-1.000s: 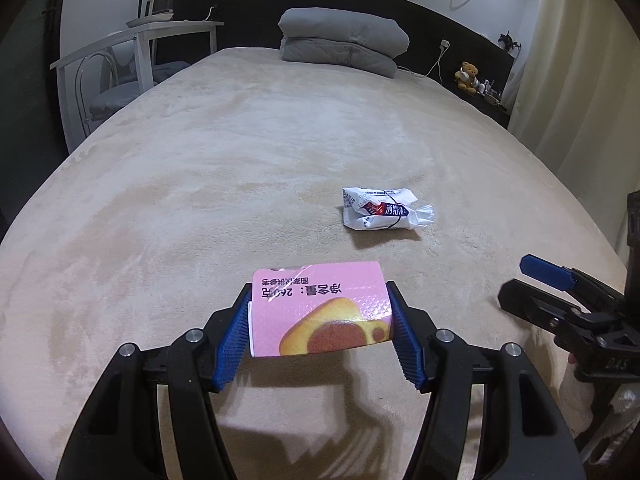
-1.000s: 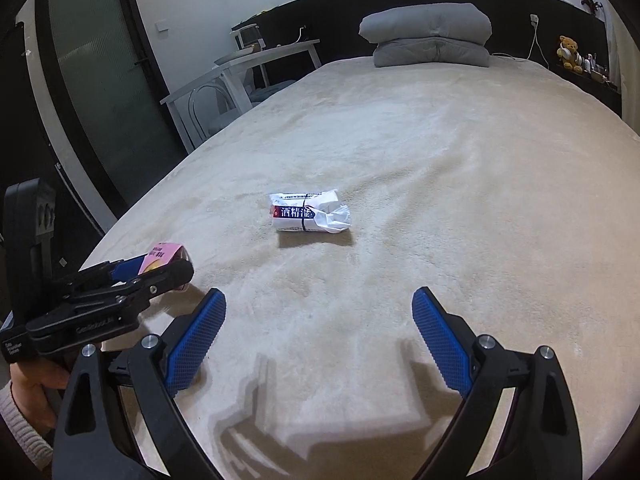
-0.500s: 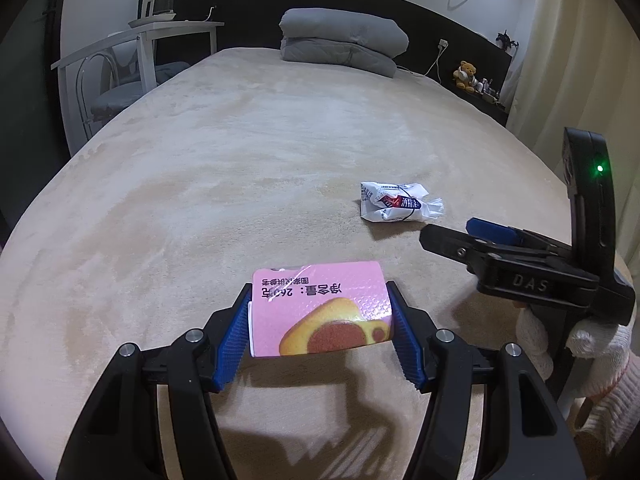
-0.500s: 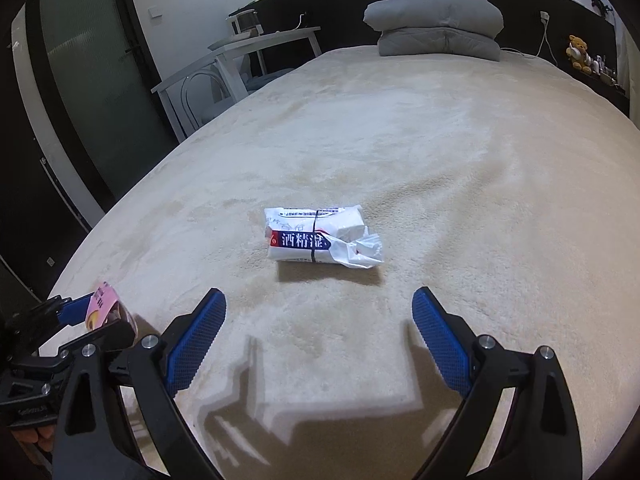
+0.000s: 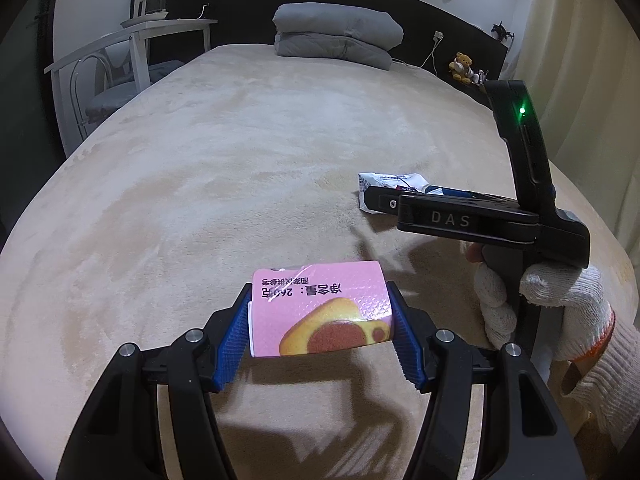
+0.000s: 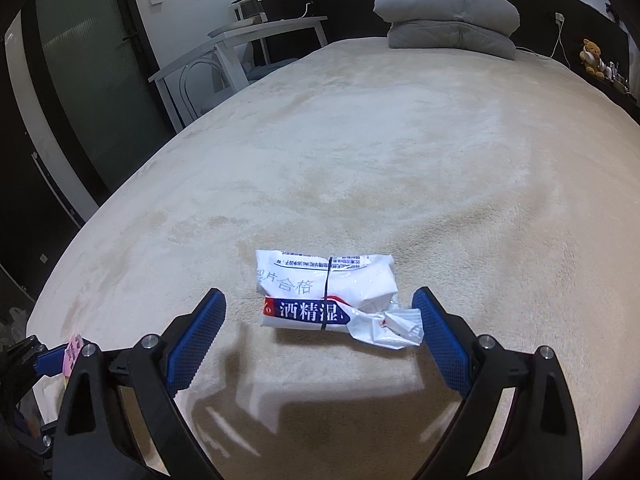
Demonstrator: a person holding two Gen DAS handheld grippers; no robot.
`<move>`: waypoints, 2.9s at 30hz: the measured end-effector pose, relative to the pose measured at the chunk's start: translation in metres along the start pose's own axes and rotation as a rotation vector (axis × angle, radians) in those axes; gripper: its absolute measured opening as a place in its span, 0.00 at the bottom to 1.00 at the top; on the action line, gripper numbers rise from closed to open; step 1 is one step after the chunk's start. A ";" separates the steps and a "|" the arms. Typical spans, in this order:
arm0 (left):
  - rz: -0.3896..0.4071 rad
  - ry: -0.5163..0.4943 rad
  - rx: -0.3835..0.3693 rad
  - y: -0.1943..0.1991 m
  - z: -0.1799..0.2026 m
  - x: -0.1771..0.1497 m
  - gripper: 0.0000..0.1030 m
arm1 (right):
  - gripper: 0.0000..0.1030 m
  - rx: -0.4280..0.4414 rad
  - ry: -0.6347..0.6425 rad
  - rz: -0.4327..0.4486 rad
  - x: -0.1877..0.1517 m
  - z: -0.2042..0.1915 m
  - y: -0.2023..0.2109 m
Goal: Collect trash
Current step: 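Grasp the white-blue wet-wipe pack with the right tool while the left tool holds the pink box, then lower both held items past the bed edge toward the clear plastic bag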
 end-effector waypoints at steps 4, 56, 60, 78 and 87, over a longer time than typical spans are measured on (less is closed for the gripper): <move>-0.002 -0.001 0.002 -0.001 0.000 -0.001 0.60 | 0.77 -0.002 -0.005 -0.004 0.002 0.002 -0.003; 0.179 -0.004 -0.085 0.103 0.084 -0.050 0.60 | 0.70 -0.067 0.028 0.191 -0.150 0.014 0.264; 0.179 -0.011 -0.094 0.111 0.094 -0.066 0.60 | 0.70 -0.068 0.024 0.200 -0.163 0.011 0.278; 0.183 -0.007 -0.131 0.141 0.119 -0.121 0.60 | 0.70 -0.040 -0.017 0.206 -0.232 -0.007 0.327; 0.164 -0.021 -0.154 0.153 0.134 -0.153 0.60 | 0.70 -0.036 -0.003 0.207 -0.265 -0.020 0.346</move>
Point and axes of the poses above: each gripper's, at about its wrist camera, not at the fingertips, and y roughly against the way its jaws point, z to its right, x to its top, the point moved 5 cm from there along -y, roughly the way its jaws point, and after that the axes turned 3 degrees about -x, right-handed, at the moved point
